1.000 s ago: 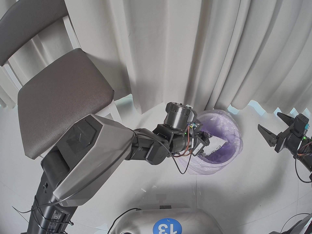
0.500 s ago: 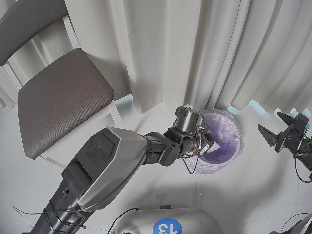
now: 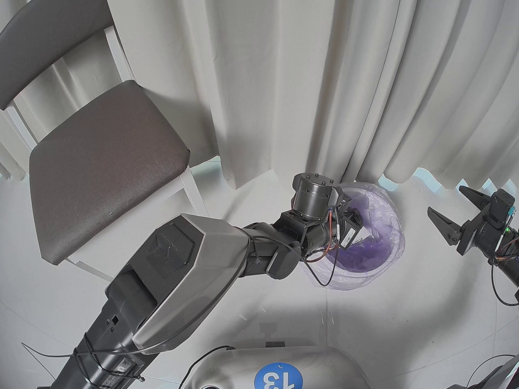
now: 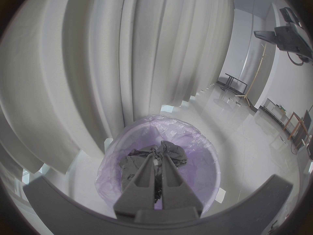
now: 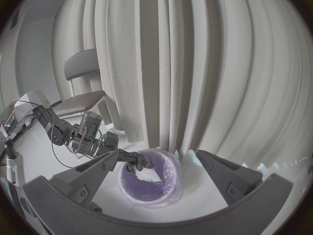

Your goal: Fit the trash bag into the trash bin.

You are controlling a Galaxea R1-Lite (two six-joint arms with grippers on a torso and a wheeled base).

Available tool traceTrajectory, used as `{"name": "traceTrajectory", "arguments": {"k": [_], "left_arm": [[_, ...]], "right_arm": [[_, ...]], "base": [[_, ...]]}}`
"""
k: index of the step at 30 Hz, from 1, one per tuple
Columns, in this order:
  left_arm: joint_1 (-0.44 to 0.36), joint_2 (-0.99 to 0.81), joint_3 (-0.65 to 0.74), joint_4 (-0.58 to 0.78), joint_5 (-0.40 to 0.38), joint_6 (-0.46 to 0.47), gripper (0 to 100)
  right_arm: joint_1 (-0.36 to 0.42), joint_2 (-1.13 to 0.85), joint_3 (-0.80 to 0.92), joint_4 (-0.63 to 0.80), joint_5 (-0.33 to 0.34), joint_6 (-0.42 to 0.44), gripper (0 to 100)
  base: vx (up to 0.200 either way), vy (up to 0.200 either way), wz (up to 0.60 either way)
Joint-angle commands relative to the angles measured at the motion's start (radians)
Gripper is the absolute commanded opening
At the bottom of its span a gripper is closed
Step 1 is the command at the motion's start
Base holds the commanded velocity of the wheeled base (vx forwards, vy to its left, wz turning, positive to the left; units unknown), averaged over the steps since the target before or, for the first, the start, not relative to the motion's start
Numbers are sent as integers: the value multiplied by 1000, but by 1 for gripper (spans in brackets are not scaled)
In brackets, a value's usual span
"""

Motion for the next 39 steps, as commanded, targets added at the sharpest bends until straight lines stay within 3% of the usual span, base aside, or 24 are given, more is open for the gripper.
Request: {"name": "traceTrajectory", "arguments": {"k": [1,4,5,19,24,26,27,28,31,35,39], "left_arm": [[-6,-8,0,4,14,0,0],[-6,-7,0,4,19,0,0],[-7,-5,0,1,24,-1,100],[-12,-22,0,-78,30,-31,100],[-11,-31,0,-84,83,-52,100],[-4,-47,5,-81,159,-61,100],[-4,-47,5,-81,159,-61,100],[0,-97,77,-61,223,-64,100],[19,-182,201,-15,274,-69,100],[40,-311,397,-9,300,-115,100],[60,-449,603,-25,298,-153,100]], "right_arm": [[0,-1,2,0,1,0,100],[0,-1,2,0,1,-1,100],[0,0,2,0,1,-1,100],[0,2,3,2,0,-1,100],[0,7,3,3,-2,-1,100],[-11,13,3,9,-13,-14,100],[-11,13,3,9,-13,-14,100],[-40,40,3,19,-16,-38,100],[-109,106,6,17,-13,-119,100],[-204,208,29,2,3,-267,100],[-250,329,19,-51,19,-340,100]], "base": [[0,0,0],[0,0,0],[0,0,0],[0,0,0],[0,0,0],[0,0,0],[0,0,0],[0,0,0],[0,0,0],[0,0,0],[0,0,0]]}}
